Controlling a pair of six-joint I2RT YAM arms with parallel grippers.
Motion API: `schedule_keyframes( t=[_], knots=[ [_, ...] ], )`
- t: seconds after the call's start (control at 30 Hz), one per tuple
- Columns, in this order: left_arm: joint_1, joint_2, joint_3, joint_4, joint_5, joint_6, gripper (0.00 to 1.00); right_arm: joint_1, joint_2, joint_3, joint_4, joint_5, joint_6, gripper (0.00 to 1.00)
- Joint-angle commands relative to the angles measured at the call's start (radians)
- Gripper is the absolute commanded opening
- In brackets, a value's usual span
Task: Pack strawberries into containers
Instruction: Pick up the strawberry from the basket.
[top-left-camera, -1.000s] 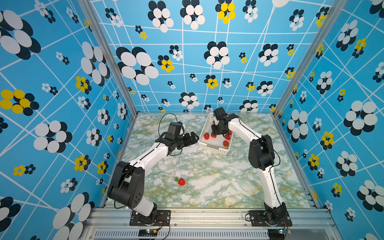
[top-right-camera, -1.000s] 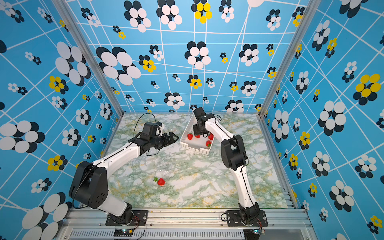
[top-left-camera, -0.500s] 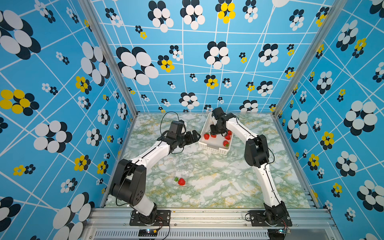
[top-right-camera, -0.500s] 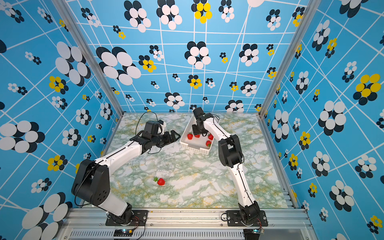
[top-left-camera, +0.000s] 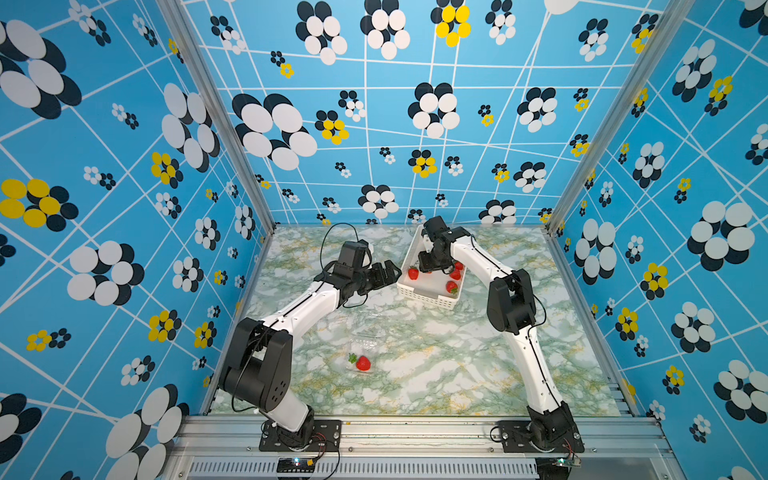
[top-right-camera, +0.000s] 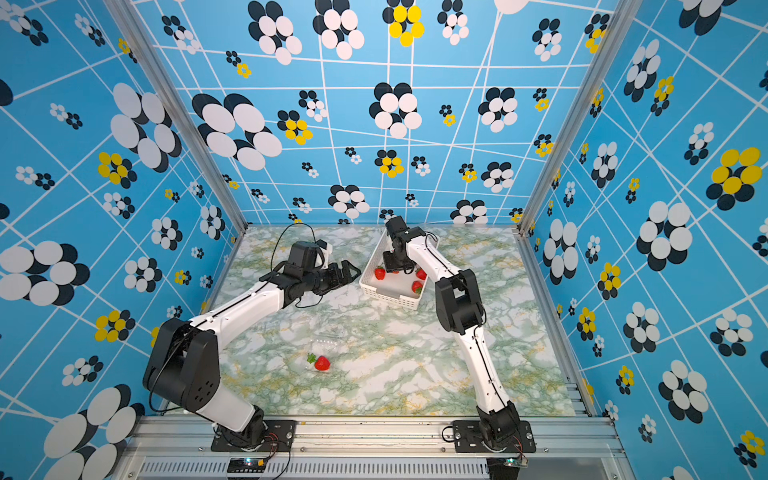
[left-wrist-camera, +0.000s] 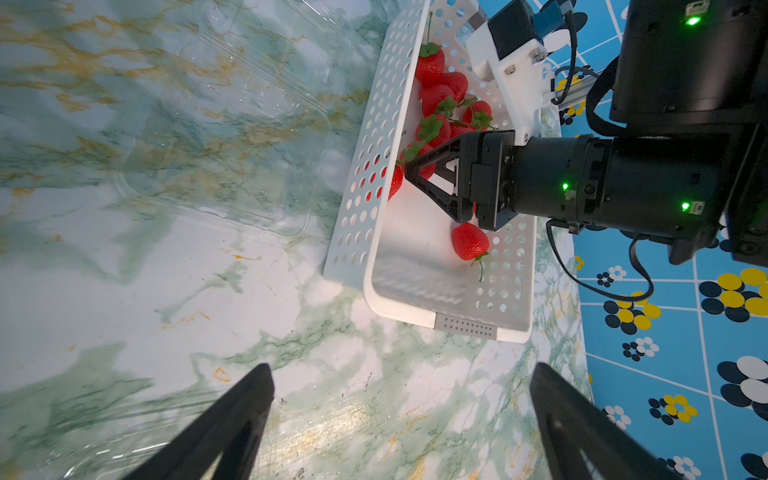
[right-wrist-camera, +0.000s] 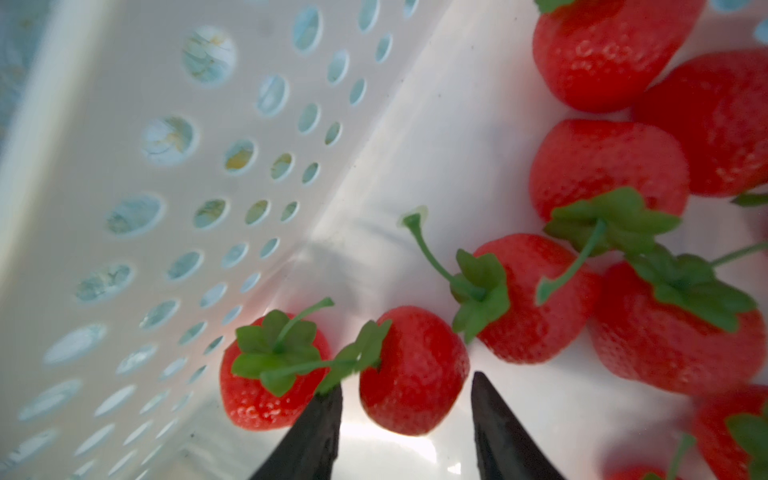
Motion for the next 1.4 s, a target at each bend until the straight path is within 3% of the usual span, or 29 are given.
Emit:
schedule_keyframes(
  t=[0.0, 0.43, 0.8, 0.93, 1.37],
  knots=[
    [-0.003, 0.002, 0.027, -0.02, -0.004, -0.002, 0.98, -0.008, 0.02, 0.004, -0.025, -0.016, -0.008, 0.51],
    [-0.004, 0.002, 0.03, -0.027, -0.008, -0.003, 0.97, -0.02, 0.07, 0.072, -0.042, -0.068, -0.035, 0.5],
    [-0.004, -0.007, 0.024, -0.029, -0.009, 0.001, 0.97, -0.02, 0.024, 0.048, -0.043, -0.065, -0.041, 0.26],
    [-0.001, -0.025, 0.018, -0.042, -0.018, 0.009, 0.97, -0.02, -0.031, 0.005, -0.029, -0.067, -0.037, 0.21],
    [0.073, -0.171, -0.058, -0.101, -0.035, 0.029, 0.97, 0.027, -0.347, -0.269, 0.037, -0.082, -0.009, 0.21]
  ],
)
